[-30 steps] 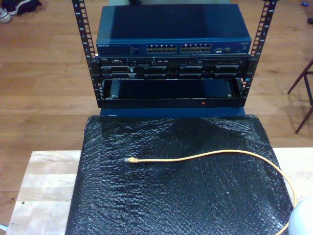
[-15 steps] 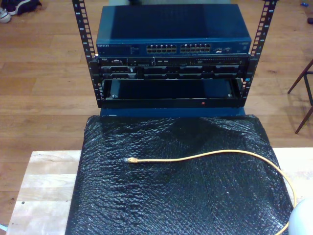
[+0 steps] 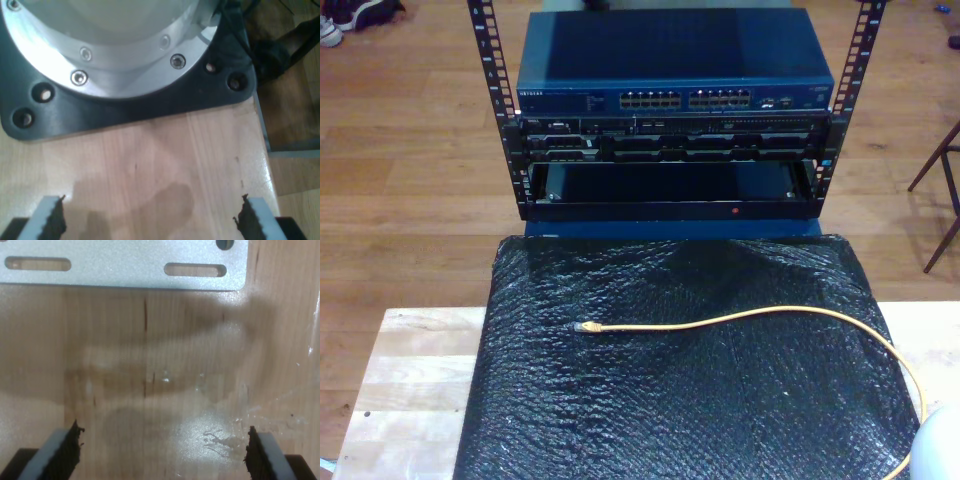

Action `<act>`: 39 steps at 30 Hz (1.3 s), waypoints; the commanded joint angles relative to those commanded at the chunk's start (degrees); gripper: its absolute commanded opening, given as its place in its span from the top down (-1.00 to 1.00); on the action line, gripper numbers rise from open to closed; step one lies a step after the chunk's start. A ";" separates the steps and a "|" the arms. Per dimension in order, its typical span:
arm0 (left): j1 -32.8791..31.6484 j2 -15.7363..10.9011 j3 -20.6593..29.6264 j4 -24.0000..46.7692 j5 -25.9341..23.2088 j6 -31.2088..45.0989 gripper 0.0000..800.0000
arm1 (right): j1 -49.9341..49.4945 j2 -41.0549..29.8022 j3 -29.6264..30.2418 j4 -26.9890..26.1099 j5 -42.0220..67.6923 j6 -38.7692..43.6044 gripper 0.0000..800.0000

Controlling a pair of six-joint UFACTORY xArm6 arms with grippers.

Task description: Grab the cable and plug it in

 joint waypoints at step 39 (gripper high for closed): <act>-0.18 -0.62 -5.98 0.26 10.20 -0.09 -1.00 | -0.09 -5.27 -8.09 0.09 13.01 1.23 -1.00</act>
